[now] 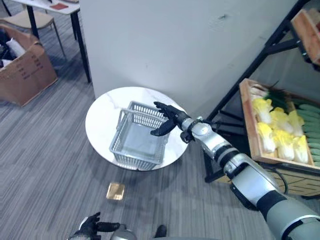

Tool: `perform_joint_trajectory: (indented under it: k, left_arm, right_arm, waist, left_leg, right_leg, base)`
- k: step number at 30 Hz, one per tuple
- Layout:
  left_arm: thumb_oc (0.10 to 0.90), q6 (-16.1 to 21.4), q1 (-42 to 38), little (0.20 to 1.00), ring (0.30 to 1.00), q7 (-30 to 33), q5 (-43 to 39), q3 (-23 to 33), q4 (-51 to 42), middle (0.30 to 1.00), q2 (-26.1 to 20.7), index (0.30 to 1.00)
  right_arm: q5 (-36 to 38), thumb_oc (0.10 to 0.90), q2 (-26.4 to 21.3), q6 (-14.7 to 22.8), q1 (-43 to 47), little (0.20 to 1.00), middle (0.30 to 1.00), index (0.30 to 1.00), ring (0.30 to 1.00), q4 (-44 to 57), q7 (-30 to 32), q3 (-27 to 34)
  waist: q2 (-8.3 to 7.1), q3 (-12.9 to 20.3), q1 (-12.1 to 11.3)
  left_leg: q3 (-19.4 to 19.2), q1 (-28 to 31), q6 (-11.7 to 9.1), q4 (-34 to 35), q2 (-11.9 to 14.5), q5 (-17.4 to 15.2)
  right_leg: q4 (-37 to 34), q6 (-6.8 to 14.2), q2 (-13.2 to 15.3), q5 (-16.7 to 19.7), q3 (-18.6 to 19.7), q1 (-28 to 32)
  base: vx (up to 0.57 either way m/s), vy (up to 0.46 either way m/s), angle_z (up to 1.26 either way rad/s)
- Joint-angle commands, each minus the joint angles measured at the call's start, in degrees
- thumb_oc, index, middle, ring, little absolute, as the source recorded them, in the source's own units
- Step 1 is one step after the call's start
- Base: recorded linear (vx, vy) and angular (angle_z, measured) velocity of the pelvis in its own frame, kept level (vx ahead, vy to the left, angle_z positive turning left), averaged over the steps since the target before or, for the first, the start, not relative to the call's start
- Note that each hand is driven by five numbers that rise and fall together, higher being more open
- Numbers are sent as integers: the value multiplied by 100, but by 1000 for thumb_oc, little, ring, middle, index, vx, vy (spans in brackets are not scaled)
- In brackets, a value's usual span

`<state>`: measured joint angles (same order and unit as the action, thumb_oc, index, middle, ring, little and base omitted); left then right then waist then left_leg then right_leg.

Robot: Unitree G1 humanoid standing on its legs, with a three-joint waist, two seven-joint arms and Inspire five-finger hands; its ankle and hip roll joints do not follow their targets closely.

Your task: Get the vegetables into the basket

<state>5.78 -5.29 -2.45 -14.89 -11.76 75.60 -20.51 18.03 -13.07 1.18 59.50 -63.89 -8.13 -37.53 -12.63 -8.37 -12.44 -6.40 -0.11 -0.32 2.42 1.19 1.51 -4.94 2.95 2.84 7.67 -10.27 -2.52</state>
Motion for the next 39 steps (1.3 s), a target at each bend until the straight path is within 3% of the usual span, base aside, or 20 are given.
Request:
perform_joint_trajectory:
  k: [1, 12, 22, 34, 39]
  left_arm:
    - [900, -75, 100, 1000, 1000, -32, -6, -615, 335, 1000, 190, 1000]
    - [900, -58, -36, 1000, 1000, 15, -207, -734, 376, 1000, 109, 1000]
    - [900, 5, -214, 1000, 1000, 82, -282, -967, 222, 1000, 175, 1000]
    - [900, 64, -491, 1000, 1000, 193, -491, -1242, 8, 1000, 261, 1000]
    - [900, 46, -493, 1000, 1000, 218, -454, -1243, 37, 1000, 285, 1000]
  right_arm:
    - [-89, 900, -397, 311, 876, 1000, 1000, 1000, 1000, 138, 255, 245]
    - [-537, 900, -539, 275, 1828, 1000, 1000, 1000, 1000, -893, 375, -66]
    - [-580, 900, -406, 279, 1972, 1000, 1000, 1000, 1000, -1090, 482, -91]
    - [-1039, 900, -302, 201, 2058, 1000, 1000, 1000, 1000, -1544, 634, -215]
    - [-1216, 900, -225, 168, 2065, 1000, 1000, 1000, 1000, -1595, 633, -273]
  waist:
    - [124, -163, -32]
    - [173, -322, -147]
    - [240, -343, -106]
    - [464, -565, -254]
    - [480, -590, -278]
  left_leg:
    - [193, 105, 75, 258, -80, -286]
    - [455, -385, 81, 258, -132, -147]
    - [576, -559, 79, 258, -165, -78]
    - [751, -1069, 56, 258, -231, 103]
    - [800, -1142, 44, 258, -245, 125]
  right_leg:
    - [-6, 283, -48, -403, 210, 325]
    - [-6, 275, -23, -342, 162, -61]
    - [-6, 253, 4, -338, 115, -199]
    - [-6, 276, 28, -255, 27, -661]
    - [-6, 273, 39, -267, -32, -703]
  base:
    - [-45, 28, 30]
    - [3, 17, 11]
    - [1, 1, 3]
    - [-13, 3, 5]
    - [5, 6, 8]
